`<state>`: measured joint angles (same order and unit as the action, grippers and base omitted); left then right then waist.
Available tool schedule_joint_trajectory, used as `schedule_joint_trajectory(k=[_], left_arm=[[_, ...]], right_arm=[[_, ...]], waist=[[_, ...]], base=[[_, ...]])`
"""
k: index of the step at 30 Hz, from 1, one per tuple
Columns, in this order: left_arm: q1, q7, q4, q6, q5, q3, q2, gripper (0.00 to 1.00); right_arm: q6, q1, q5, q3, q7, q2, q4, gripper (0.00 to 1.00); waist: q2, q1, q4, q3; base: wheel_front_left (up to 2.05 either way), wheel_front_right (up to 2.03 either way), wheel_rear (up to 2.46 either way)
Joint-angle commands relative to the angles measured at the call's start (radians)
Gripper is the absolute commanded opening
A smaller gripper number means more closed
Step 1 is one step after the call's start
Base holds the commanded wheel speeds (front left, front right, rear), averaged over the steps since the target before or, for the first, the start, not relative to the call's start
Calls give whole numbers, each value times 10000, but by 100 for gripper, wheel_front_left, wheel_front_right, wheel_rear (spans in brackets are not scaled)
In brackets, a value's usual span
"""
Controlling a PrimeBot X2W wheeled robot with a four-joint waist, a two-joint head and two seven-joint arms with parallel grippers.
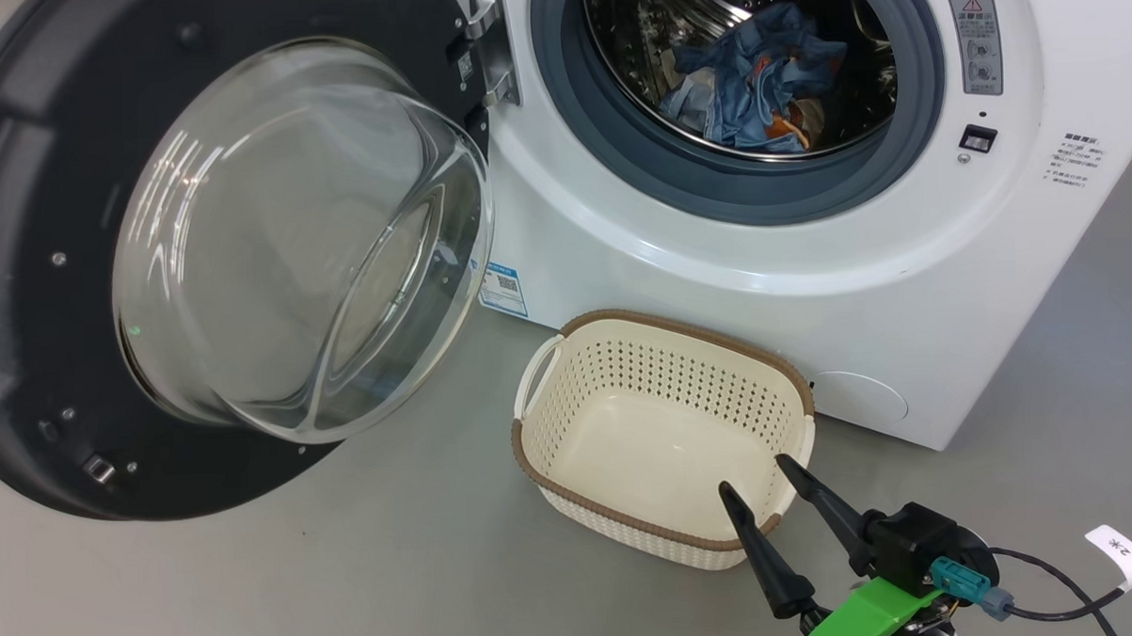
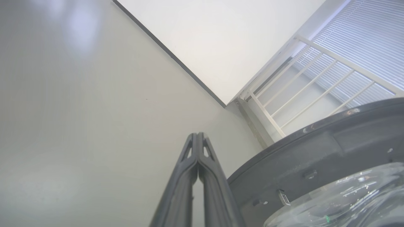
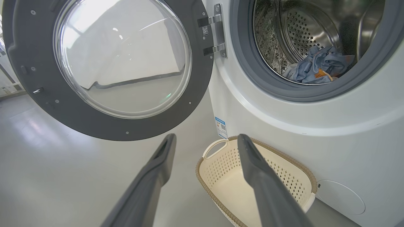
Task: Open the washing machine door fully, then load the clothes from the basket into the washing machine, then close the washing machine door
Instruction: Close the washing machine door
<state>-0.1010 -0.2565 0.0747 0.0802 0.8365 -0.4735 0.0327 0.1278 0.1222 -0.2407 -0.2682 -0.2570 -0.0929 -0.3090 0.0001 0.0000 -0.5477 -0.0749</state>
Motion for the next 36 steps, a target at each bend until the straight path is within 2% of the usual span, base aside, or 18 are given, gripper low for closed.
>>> schedule_joint_trajectory(k=[1,4,6,8,15,21,27,31,36], left_arm=[[627,-53,-19,-312,448,-643,175,0],[1425,23,794,-1043,2280,-1374,185,0],[1891,432,1315,-1379,3054,-1677,607,0],[2426,938,1875,-1502,3819,-2012,1142,0],[4258,2008,4013,-1897,5431,-2804,3145,0],[5247,2600,5430,-2016,5661,-2561,4074,0],[6490,3414,6235,-2094,6269,-2313,4466,0],[6840,4208,6032,-2104,6640,-2047,4396,0],[6972,4541,5718,-2107,6775,-1824,4268,0]], right_arm=[[29,240,-12,-168,-48,20,210,100],[29,245,13,-135,-48,-7,216,100],[29,242,27,-138,-48,-9,211,100],[29,236,34,-143,-48,-8,211,100],[29,132,35,-153,-48,-45,203,100],[29,-26,92,-68,-48,-147,224,100],[29,-332,153,82,-48,-293,268,100],[29,-431,174,51,-48,-389,275,100],[29,-472,194,50,-48,-562,301,100]], waist=[[-1,0,6,-44],[-1,0,11,-99],[-1,0,17,-117],[-1,0,23,-129],[-1,0,74,-133],[-1,0,129,-132],[-1,0,170,-125],[-1,0,176,-185],[-1,0,194,-318]], base=[[0,0,0],[0,0,0],[0,0,0],[0,0,0],[0,0,0],[0,0,0],[0,0,0],[0,0,0],[0,0,0]])
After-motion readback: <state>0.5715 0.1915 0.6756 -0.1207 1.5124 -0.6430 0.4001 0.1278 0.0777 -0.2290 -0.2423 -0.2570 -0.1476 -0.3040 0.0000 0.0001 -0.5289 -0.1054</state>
